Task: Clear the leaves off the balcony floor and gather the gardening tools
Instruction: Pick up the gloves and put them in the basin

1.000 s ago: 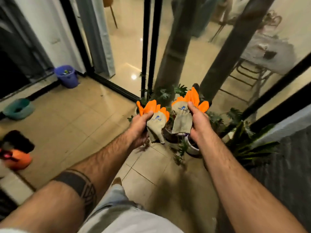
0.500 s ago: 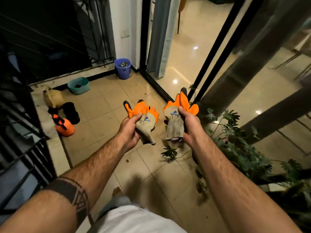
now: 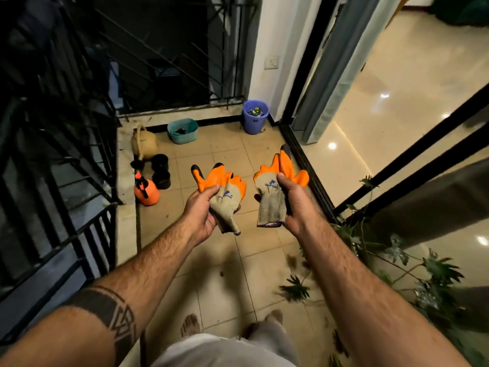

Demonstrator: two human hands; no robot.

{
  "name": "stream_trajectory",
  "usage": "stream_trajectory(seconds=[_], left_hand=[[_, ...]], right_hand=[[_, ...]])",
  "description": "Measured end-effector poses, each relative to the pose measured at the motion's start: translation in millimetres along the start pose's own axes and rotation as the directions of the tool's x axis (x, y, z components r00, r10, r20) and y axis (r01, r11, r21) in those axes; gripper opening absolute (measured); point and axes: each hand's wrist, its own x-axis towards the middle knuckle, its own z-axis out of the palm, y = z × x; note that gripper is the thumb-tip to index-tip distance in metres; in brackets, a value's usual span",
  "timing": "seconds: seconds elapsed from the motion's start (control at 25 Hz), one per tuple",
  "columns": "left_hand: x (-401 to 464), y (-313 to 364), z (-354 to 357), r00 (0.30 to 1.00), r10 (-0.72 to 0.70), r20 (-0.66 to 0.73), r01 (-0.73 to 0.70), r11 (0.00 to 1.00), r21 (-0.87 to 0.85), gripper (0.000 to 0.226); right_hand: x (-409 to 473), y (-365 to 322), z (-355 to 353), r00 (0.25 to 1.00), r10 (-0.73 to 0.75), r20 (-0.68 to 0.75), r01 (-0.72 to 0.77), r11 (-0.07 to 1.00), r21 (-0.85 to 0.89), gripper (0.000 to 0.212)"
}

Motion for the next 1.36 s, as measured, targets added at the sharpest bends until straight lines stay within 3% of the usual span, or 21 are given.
stream_trajectory(seconds=[0.2, 0.56, 1.0, 1.24, 1.36], left_hand=[[41, -6, 48, 0.989, 0.110, -0.097, -0.116, 0.991, -0.063, 0.021], [129, 15, 98, 0.968, 0.168, -0.186, -0.190, 0.976, -0.108, 0.032], [276, 171, 96, 0.978, 0.144, -0.151, -0.155, 0.986, -0.062, 0.044], [326, 239, 102, 0.972, 0.164, -0.168, -0.176, 0.983, -0.056, 0.030], [352, 271, 99, 0.958, 0.169, -0.233, -0.182, 0.983, -0.033, 0.046]], right_hand=[[70, -52, -7, 0.994, 0.056, 0.089, -0.048, 0.995, -0.088, 0.039], [165, -124, 18, 0.972, 0.161, 0.169, -0.130, 0.975, -0.182, 0.036], [274, -160, 165, 0.980, 0.114, 0.163, -0.076, 0.972, -0.221, 0.039], [323, -172, 244, 0.966, 0.180, 0.186, -0.115, 0.943, -0.311, 0.041], [360, -187, 283, 0.951, 0.220, 0.219, -0.137, 0.930, -0.341, 0.034]])
